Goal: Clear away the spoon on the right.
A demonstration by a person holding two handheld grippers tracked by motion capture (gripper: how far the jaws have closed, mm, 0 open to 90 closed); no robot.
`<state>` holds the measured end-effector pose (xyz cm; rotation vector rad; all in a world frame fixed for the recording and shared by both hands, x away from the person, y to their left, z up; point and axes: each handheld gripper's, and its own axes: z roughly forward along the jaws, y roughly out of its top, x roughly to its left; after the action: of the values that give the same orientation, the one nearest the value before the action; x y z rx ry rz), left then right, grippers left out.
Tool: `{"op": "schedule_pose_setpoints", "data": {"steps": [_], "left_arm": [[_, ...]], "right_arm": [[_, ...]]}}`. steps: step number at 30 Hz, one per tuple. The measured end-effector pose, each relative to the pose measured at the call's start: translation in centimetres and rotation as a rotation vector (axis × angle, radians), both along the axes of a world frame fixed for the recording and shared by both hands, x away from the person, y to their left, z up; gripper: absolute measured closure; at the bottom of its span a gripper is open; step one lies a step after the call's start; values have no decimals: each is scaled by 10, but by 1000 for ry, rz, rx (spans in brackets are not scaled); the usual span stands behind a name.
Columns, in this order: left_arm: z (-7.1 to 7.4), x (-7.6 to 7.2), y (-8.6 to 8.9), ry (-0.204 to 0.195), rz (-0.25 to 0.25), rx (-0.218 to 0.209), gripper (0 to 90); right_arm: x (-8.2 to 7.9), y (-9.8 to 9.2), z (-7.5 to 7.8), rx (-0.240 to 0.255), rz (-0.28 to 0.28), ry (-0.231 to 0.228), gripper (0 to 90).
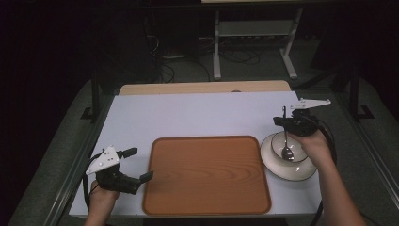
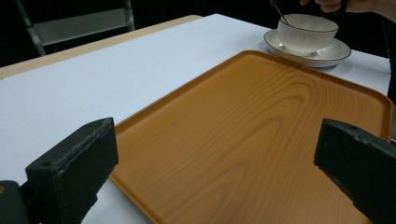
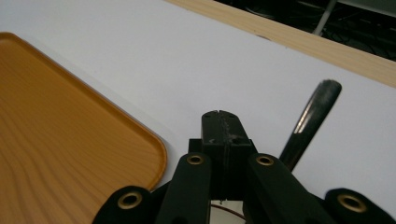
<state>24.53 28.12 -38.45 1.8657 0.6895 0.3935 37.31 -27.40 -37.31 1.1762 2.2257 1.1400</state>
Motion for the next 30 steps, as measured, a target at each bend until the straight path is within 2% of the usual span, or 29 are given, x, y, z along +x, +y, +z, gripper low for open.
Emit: {"op": "schedule_pose_setpoints", "data": {"steps": [13,30], "left_arm": [[0,0,0,-2,-1,4,0],[1,-1,-1,-3,-5,5,0]], "right_arm": [[2,-11,-9,-44,-39,26,897],[-1,-23,-12,-50,-88,50,897]]}}
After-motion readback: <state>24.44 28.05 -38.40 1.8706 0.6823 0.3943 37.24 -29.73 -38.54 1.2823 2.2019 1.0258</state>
